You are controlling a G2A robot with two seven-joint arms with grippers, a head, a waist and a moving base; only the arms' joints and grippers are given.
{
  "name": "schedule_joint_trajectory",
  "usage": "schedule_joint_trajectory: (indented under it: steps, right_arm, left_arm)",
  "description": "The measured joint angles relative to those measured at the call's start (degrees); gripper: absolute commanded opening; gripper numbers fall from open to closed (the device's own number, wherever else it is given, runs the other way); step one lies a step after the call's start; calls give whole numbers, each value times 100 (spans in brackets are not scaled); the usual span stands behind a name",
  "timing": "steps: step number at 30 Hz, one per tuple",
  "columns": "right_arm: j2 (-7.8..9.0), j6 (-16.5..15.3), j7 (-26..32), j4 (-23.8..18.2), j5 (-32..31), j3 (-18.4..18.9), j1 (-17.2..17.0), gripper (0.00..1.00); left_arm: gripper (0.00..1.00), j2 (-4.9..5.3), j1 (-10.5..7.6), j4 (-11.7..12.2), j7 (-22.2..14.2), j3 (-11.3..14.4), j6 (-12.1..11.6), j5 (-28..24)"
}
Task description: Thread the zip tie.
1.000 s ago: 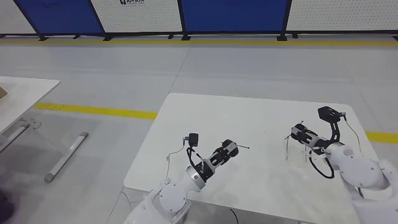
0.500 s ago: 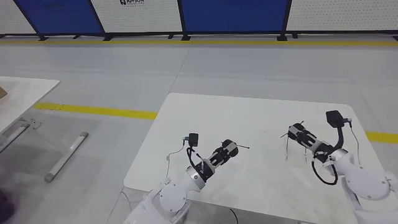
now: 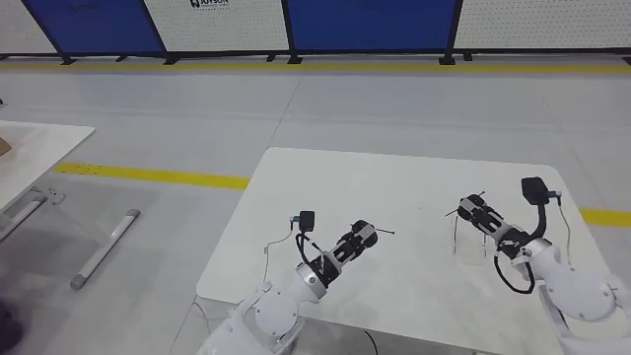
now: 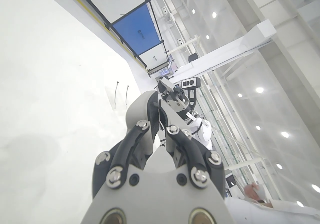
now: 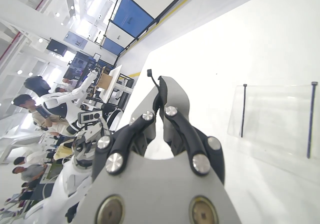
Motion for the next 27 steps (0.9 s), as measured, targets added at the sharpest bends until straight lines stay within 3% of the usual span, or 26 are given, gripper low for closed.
schedule_joint_trajectory:
  steps: [5, 8, 18, 24, 27]
  right_arm:
    - [-89, -130, -1230, -169, -618, -361, -293, 0]
    - [-109, -104, -1601, -327, -1001, -464, -458, 0]
    - [-109, -99, -1592, -348, -1026, -474, -476, 0]
    - [-124, -389, -1313, -366, -937, -497, -552, 0]
    - [-136, -448, -1272, -431, -992, -538, -613, 0]
  left_arm:
    - [0, -76, -190, 272, 256, 282, -64, 69]
    - [0, -106, -260, 371, 429, 359, -90, 139]
    - [0, -107, -263, 373, 441, 356, -83, 146]
    - [0, -175, -370, 506, 1211, 476, 173, 764]
    - [0, -223, -471, 636, 1347, 611, 221, 832]
